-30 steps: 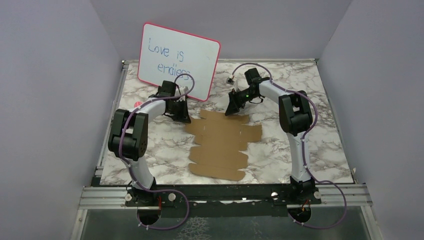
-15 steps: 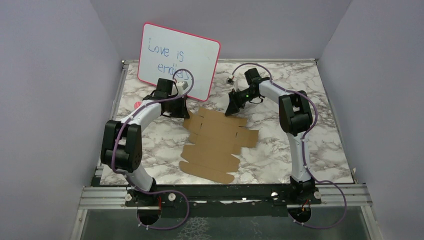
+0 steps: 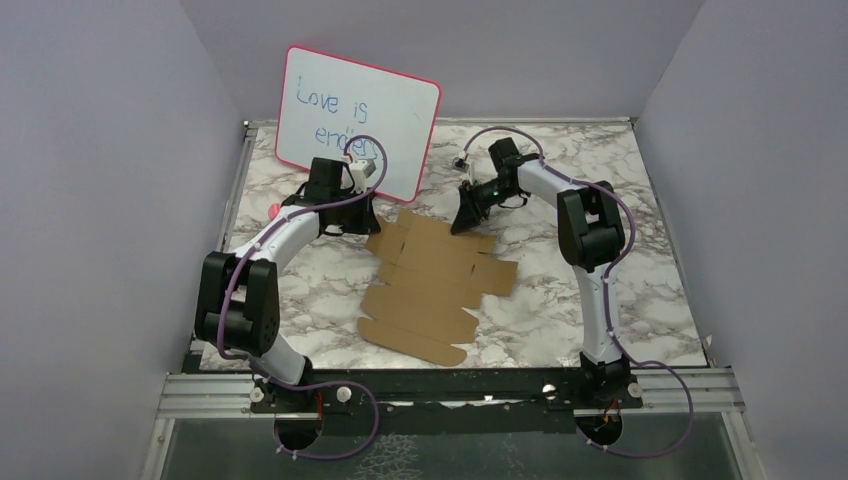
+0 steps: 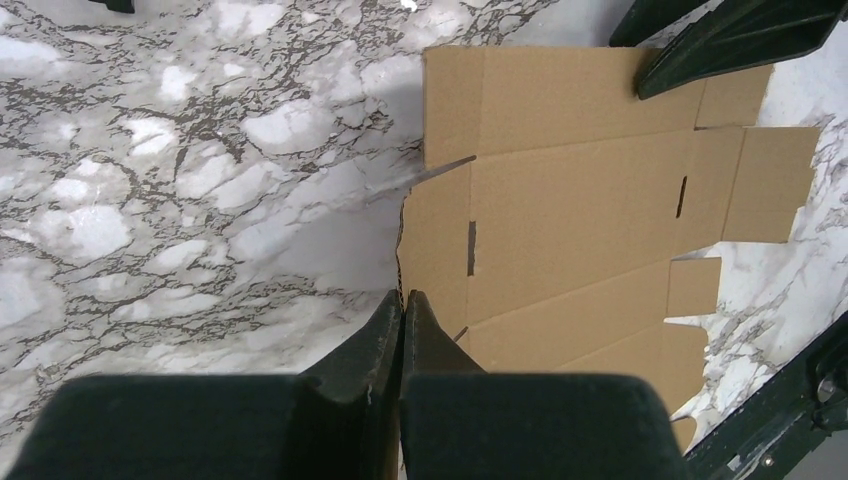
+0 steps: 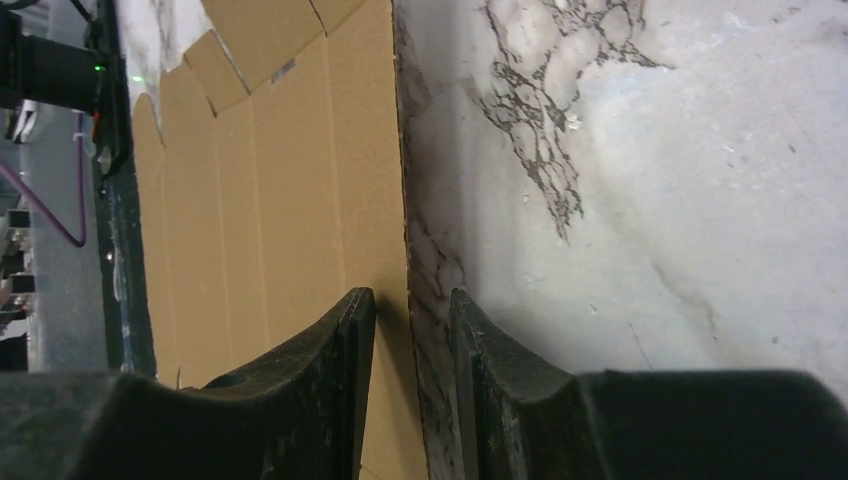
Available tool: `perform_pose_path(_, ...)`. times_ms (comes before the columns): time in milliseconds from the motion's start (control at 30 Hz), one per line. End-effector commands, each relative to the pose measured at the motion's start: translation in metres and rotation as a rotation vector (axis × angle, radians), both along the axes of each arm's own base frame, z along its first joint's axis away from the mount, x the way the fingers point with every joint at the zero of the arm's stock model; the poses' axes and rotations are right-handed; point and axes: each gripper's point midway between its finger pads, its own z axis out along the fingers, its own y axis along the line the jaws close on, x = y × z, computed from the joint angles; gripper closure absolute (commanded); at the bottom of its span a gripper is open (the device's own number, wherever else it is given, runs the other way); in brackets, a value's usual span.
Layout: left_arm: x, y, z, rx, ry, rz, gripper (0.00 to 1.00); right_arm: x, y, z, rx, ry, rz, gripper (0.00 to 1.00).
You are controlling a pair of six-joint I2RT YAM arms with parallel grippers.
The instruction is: Fold the paper box
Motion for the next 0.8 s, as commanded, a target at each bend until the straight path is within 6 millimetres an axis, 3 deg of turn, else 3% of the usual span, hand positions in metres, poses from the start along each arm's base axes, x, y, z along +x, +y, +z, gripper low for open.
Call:
perform_pose_path(0, 0.003, -0.008, 0.020, -0.058, -0.065, -0.030, 1.00, -0.007, 0.006, 0.029, 0.076, 0.001, 0.050, 0.63)
perform_pose_path(100, 0.004, -0.010, 0.023, -0.069, -0.074, -0.030, 1.00, -0.010, 0.007, 0.029, 0.076, 0.006, 0.062, 0.67)
perform_pose_path(333, 0.005, -0.009, 0.022, -0.066, -0.068, -0.012, 0.98, -0.011, 0.006, 0.033, 0.036, -0.014, 0.064, 0.98)
perform_pose_path(767, 0.012, 0.008, 0.012, -0.027, -0.017, 0.129, 0.73, 0.002, -0.005, 0.059, -0.155, -0.206, 0.010, 0.99)
